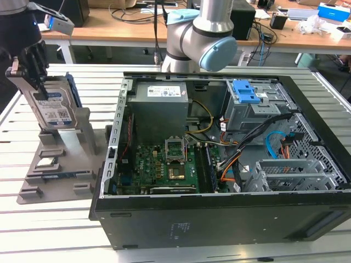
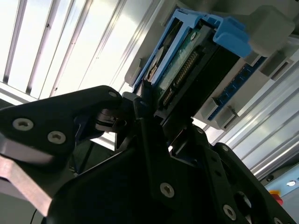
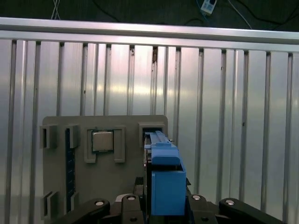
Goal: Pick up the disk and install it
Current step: 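Pick up the disk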
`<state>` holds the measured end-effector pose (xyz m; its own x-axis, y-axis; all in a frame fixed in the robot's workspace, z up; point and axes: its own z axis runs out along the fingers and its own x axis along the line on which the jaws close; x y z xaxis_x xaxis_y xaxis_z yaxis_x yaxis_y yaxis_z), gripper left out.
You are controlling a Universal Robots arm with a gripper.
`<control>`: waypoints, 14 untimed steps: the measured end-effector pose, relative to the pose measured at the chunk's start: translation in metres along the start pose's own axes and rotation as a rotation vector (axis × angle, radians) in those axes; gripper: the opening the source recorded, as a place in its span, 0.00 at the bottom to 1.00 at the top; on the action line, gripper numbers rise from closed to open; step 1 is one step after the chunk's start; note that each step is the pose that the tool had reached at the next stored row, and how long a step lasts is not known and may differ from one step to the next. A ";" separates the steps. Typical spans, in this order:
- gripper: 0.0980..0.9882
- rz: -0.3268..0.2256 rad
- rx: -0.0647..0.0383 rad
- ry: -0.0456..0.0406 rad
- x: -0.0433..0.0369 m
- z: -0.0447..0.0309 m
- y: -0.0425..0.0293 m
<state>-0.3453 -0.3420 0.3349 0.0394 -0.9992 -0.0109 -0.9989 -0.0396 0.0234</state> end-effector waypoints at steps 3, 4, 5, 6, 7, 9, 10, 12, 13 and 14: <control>0.30 0.000 0.000 0.0001 -0.0003 -0.0051 0.0000; 0.30 0.000 0.000 0.0002 -0.0004 -0.0068 0.0000; 0.30 0.000 0.000 0.0002 -0.0006 -0.0091 0.0000; 0.30 0.000 0.000 0.0003 -0.0008 -0.0107 0.0000; 0.30 0.000 0.000 0.0004 -0.0010 -0.0135 -0.0001; 0.30 0.000 0.000 0.0006 -0.0013 -0.0182 -0.0002; 0.30 0.000 0.000 0.0006 -0.0015 -0.0199 -0.0002; 0.30 0.000 -0.001 0.0008 -0.0018 -0.0233 -0.0003; 0.30 0.000 -0.001 0.0009 -0.0020 -0.0264 -0.0003; 0.30 0.000 -0.001 0.0010 -0.0022 -0.0296 -0.0003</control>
<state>-0.3444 -0.3400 0.3645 0.0394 -0.9992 -0.0099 -0.9989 -0.0396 0.0241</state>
